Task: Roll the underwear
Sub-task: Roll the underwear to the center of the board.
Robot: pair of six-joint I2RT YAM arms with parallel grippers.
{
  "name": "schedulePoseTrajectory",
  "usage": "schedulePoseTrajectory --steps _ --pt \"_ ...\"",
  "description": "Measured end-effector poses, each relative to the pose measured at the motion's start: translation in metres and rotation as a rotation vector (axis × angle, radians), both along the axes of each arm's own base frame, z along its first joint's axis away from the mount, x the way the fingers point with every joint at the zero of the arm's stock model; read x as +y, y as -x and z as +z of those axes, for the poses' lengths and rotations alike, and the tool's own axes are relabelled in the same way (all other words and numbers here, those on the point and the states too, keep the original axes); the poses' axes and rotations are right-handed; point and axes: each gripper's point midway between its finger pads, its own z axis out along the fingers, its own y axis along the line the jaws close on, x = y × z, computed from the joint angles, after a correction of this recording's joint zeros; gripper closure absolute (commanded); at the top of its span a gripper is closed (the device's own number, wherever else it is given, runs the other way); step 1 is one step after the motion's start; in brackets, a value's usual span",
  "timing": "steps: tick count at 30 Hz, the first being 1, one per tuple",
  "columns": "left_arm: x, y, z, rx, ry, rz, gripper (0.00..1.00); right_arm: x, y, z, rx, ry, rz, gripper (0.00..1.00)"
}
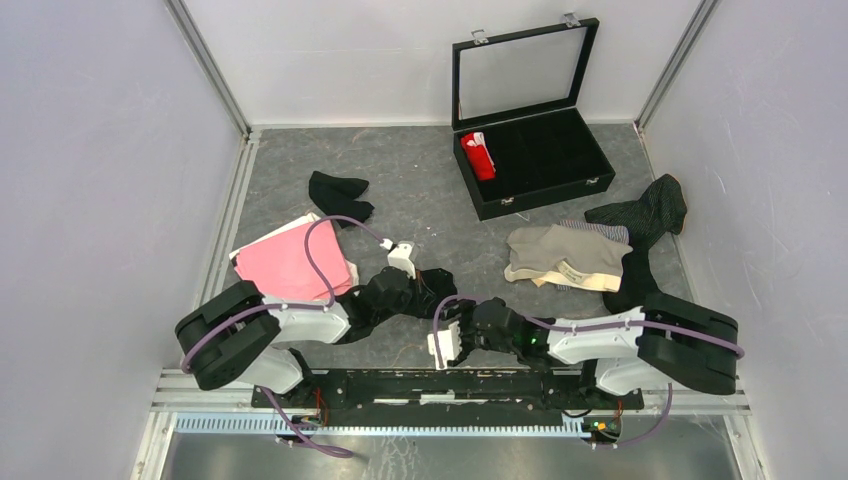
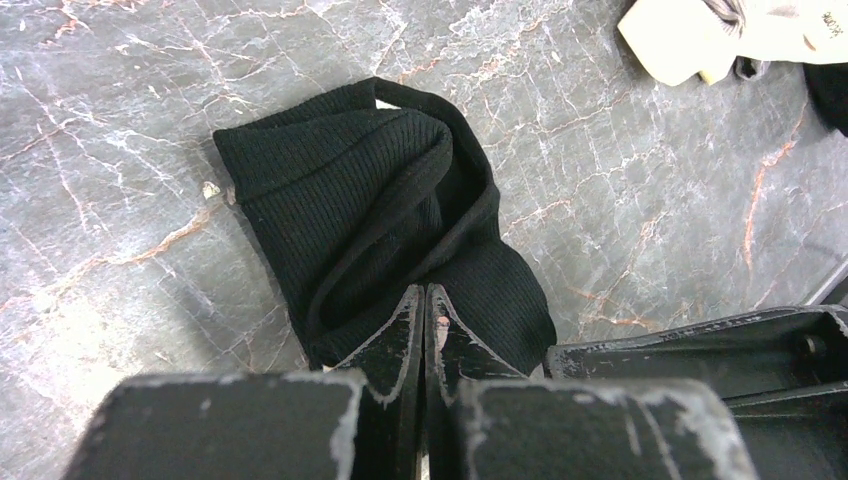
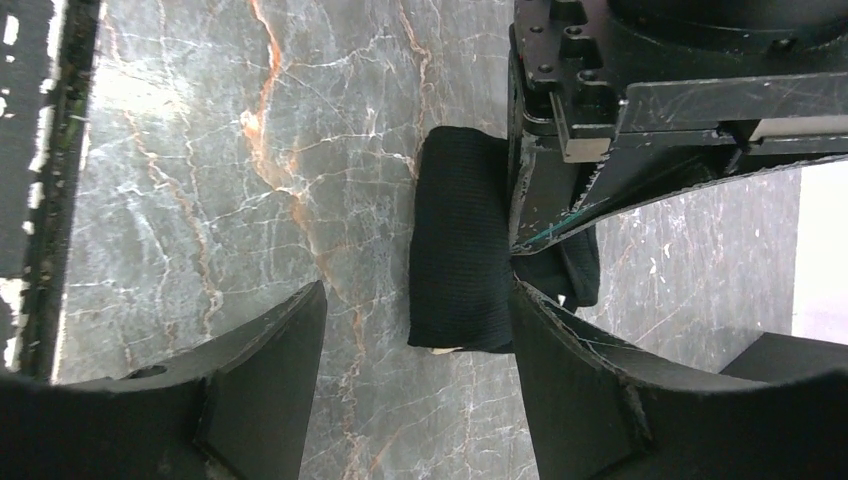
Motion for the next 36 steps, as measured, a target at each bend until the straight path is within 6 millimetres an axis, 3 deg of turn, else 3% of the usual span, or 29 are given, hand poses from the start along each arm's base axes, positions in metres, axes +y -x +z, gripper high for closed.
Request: schedulePoseTrajectory --steps 11,20,26,31,36 --pt "-0.001 -0.003 -0.003 0.003 0.019 0.021 0.98 0.004 -0.018 -0.001 -0.084 0.033 -0.037 0.32" --pt "-0.002 -0.004 -0.004 -0.002 0.025 0.024 0.98 0.005 -0.024 -0.01 -0.106 0.066 -0.046 0.46" --pt "-0.003 -0.005 -0.005 0.0 0.032 0.028 0.98 0.006 -0.026 -0.012 -0.115 0.067 -0.055 0.66" --pt "0.0 -0.005 -0.003 0.001 0.049 0.038 0.98 0.005 -0.03 -0.011 -0.123 0.07 -0.076 0.96" --pt "0.013 -0.002 0.003 0.025 0.073 0.051 0.98 0.013 -0.027 -0.008 -0.079 0.053 -0.082 1.0"
